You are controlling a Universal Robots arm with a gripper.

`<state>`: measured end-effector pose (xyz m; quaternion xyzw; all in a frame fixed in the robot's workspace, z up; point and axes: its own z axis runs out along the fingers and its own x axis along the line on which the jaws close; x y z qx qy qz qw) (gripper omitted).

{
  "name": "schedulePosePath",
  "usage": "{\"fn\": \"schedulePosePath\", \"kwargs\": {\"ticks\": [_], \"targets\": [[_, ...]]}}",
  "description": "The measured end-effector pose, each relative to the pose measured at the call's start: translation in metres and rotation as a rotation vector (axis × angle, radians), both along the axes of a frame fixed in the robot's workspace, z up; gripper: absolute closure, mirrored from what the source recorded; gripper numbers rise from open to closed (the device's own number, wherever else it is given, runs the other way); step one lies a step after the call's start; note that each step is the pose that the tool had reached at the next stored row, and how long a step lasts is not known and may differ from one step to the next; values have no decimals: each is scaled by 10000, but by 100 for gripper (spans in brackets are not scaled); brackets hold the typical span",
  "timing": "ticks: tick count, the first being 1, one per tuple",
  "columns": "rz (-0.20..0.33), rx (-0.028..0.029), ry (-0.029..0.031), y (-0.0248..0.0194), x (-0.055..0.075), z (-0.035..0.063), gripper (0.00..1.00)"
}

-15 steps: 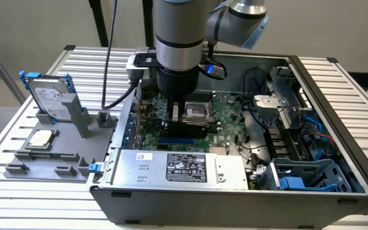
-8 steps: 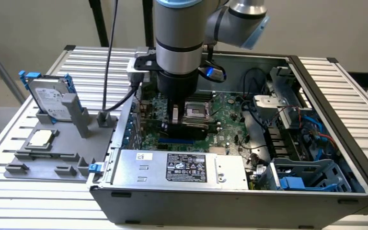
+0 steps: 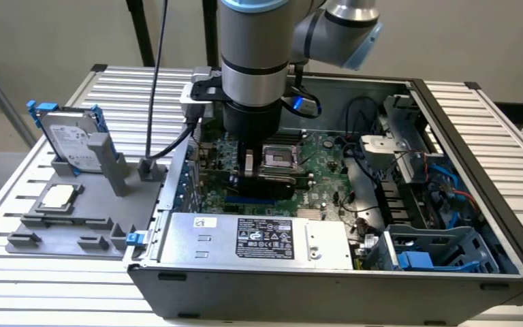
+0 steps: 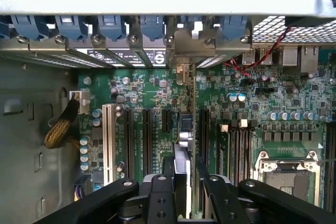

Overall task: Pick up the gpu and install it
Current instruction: 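Insert the gpu into the slot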

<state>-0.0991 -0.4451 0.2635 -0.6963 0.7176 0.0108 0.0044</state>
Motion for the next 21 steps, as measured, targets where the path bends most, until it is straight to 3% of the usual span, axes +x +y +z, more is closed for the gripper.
{"fn": "schedulePosePath", "kwargs": {"ticks": [13,16,21], "targets": [[15,-4,11,0,-3,-6,74],[26,-14,-29,0,-13,-6,74],[35,-48,-169,0,-33,-6,74]]}}
